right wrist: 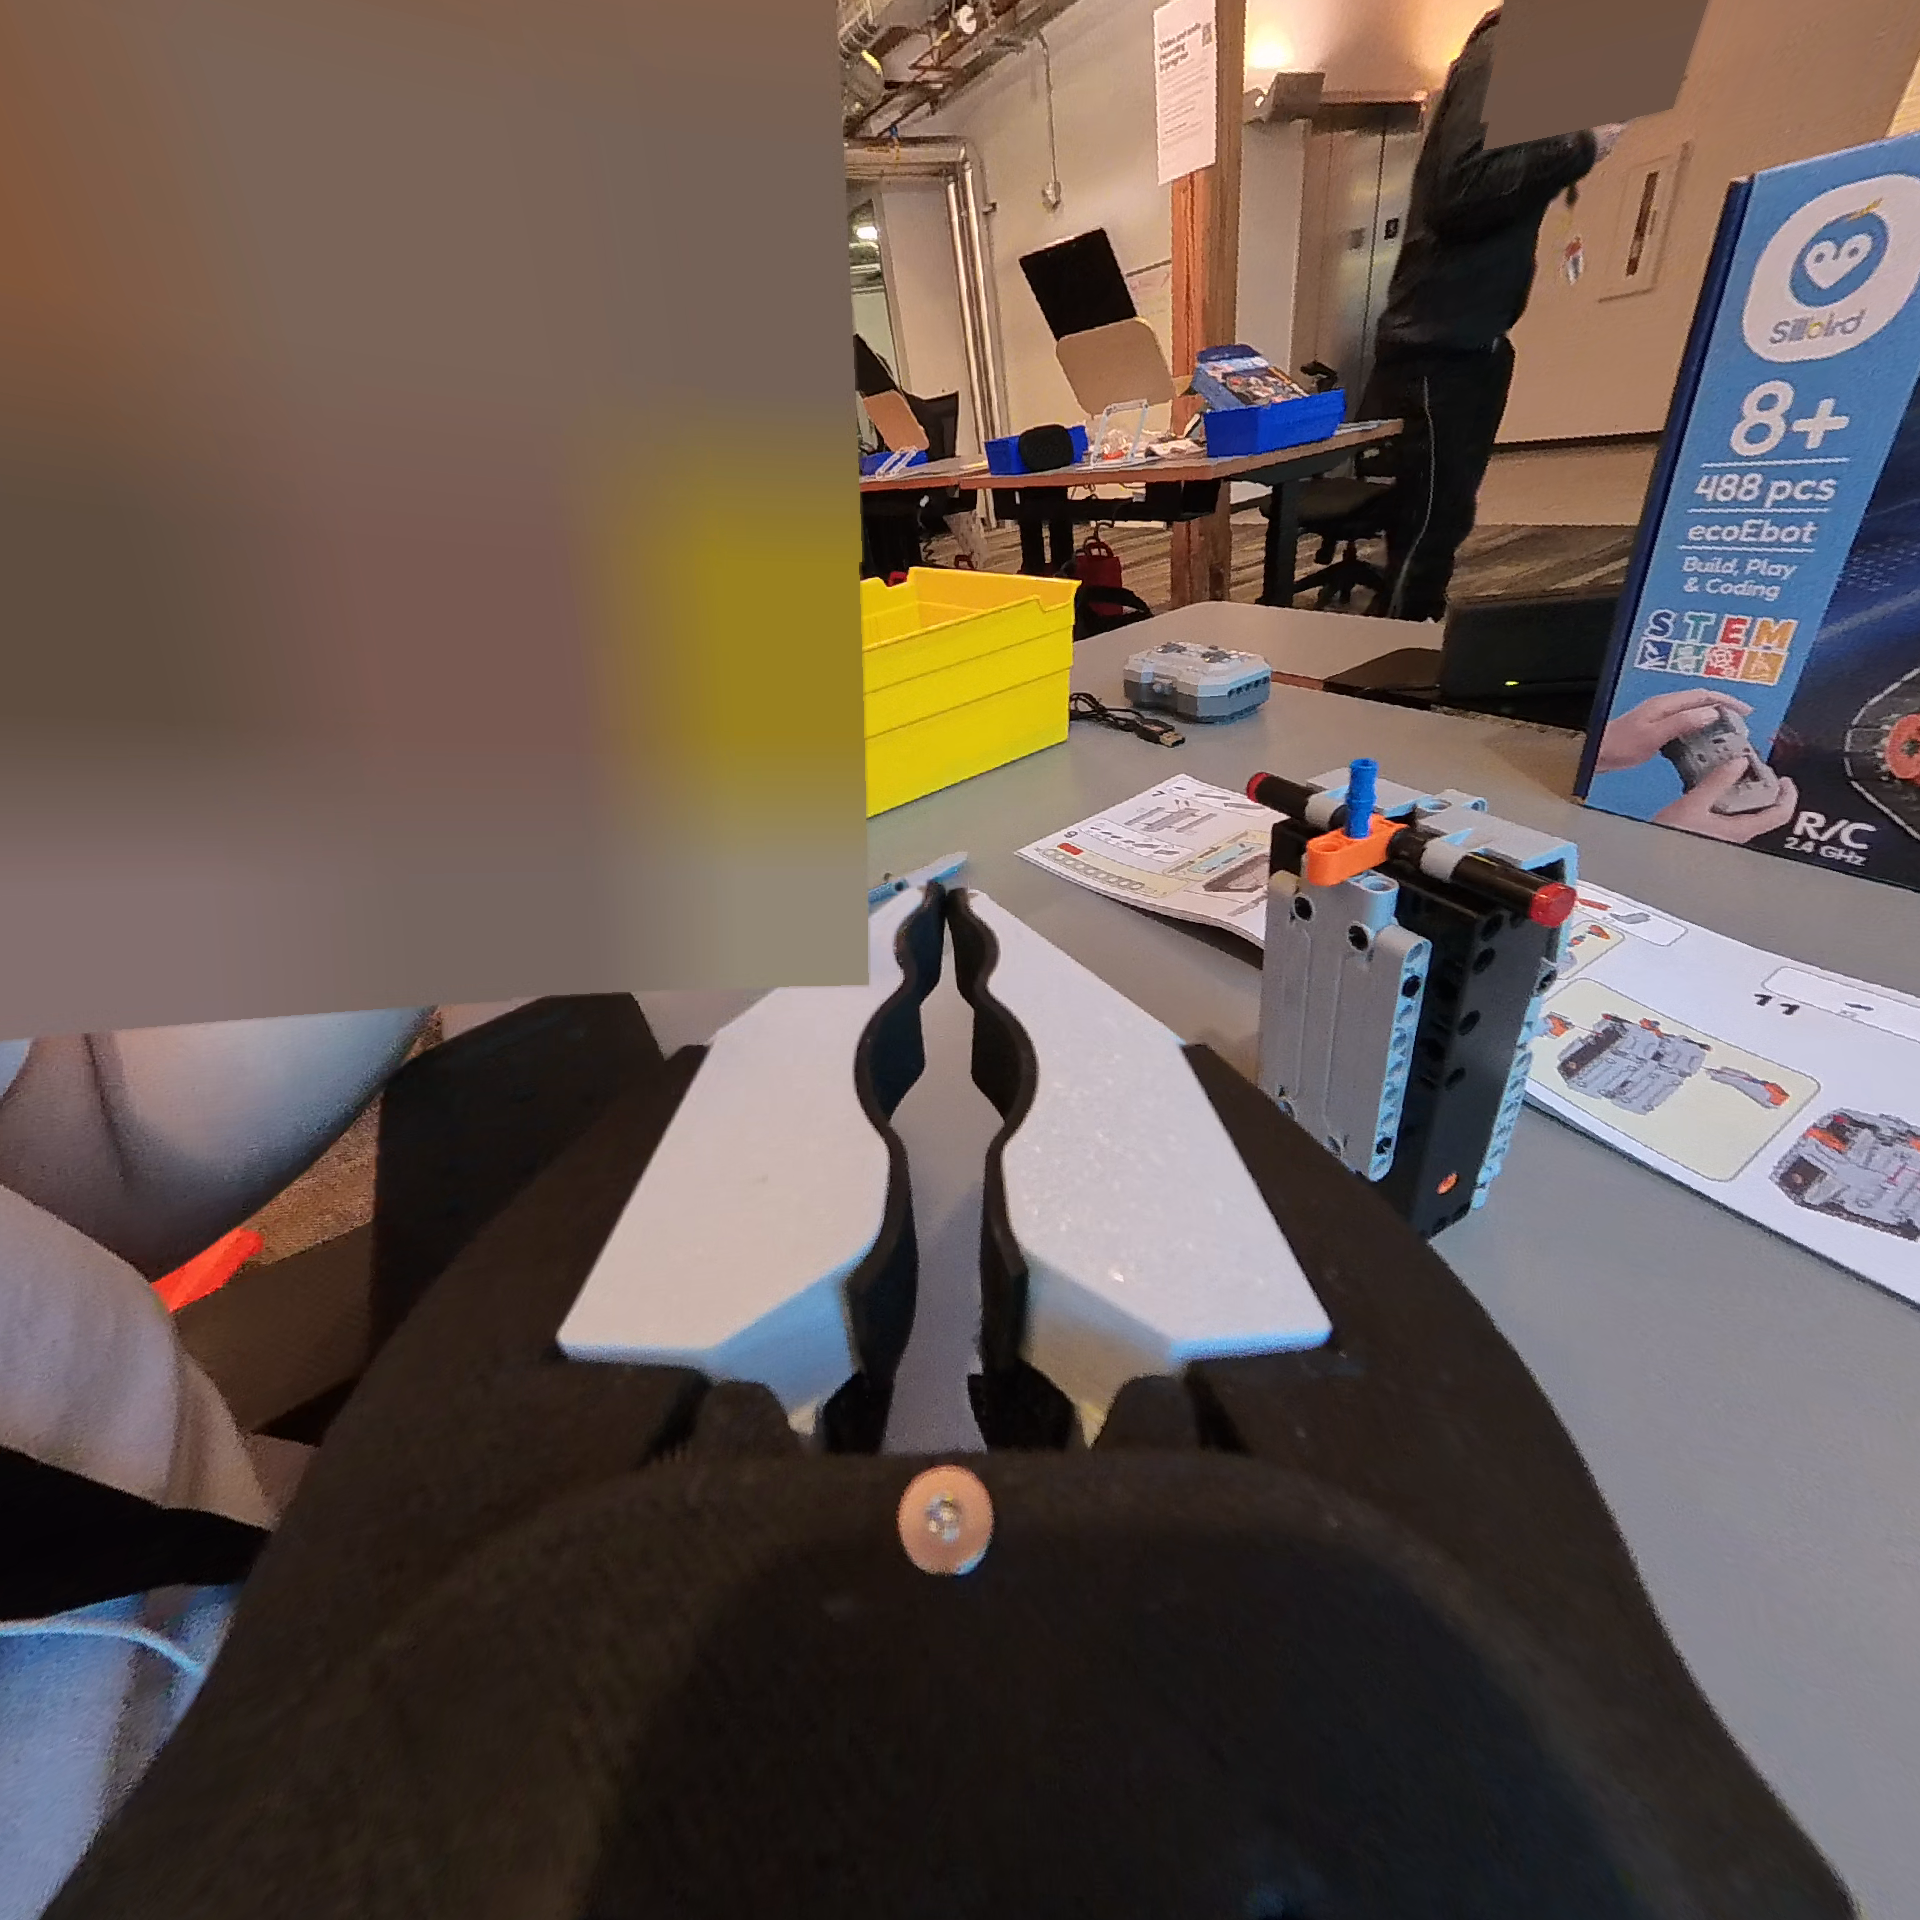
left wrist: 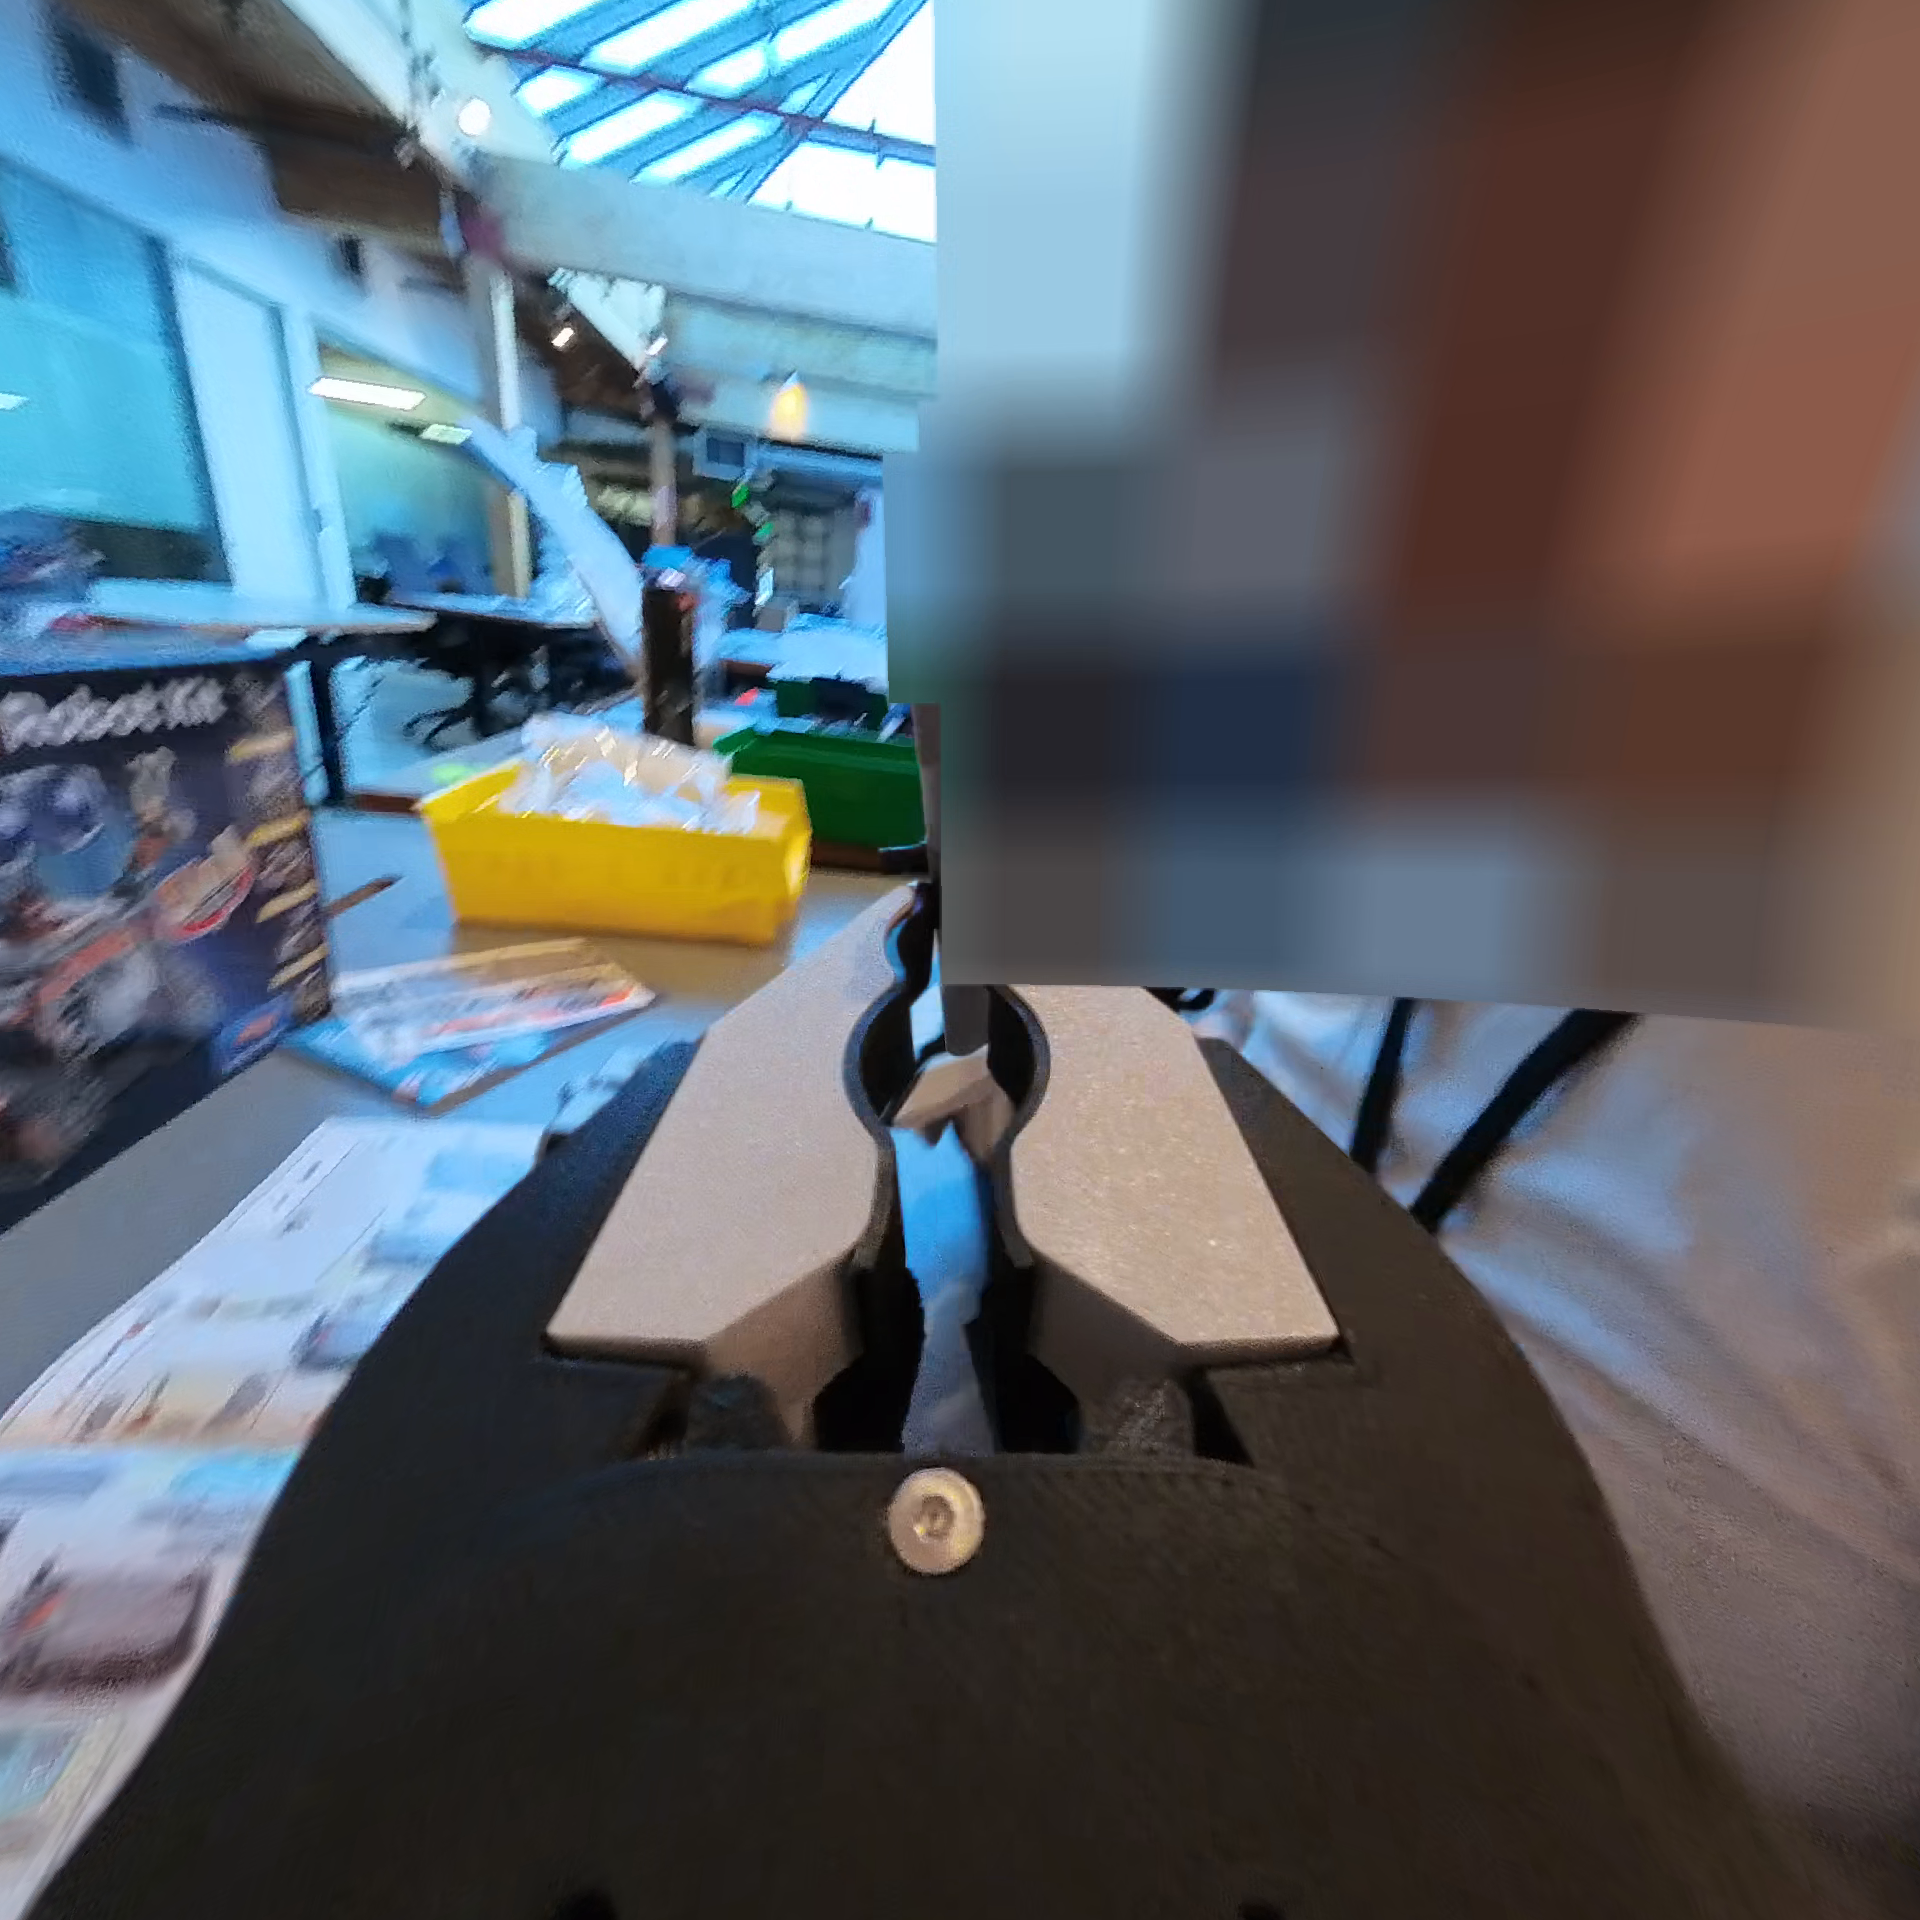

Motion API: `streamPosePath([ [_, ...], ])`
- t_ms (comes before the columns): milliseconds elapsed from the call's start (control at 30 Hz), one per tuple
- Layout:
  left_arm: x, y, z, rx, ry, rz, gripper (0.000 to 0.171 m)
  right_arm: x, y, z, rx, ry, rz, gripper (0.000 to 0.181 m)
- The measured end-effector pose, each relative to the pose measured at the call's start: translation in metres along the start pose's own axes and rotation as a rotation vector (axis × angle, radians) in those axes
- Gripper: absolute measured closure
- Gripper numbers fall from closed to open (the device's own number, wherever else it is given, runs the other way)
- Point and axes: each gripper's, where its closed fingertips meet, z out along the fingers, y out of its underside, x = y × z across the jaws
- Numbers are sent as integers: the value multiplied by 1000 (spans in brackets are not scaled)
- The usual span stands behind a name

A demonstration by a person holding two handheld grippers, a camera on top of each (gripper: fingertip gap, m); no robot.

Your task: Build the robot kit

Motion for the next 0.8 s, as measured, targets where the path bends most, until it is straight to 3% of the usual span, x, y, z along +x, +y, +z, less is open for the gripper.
streamPosePath([
  [100, -10, 35, 1, -121, -45, -24, 167, 5, 4, 3, -17, 24, -10, 181],
  [300, -10, 70, -8, -221, -59, -59, 166, 13, 9, 10, -40, 62, -22, 181],
  [567, 3, 75, -22, -190, 22, -130, 166, 17, 21, 24, -109, 89, -73, 181],
  [800, 9, 54, -41, -82, 61, -167, 167, 16, 27, 30, -142, 78, -83, 181],
])
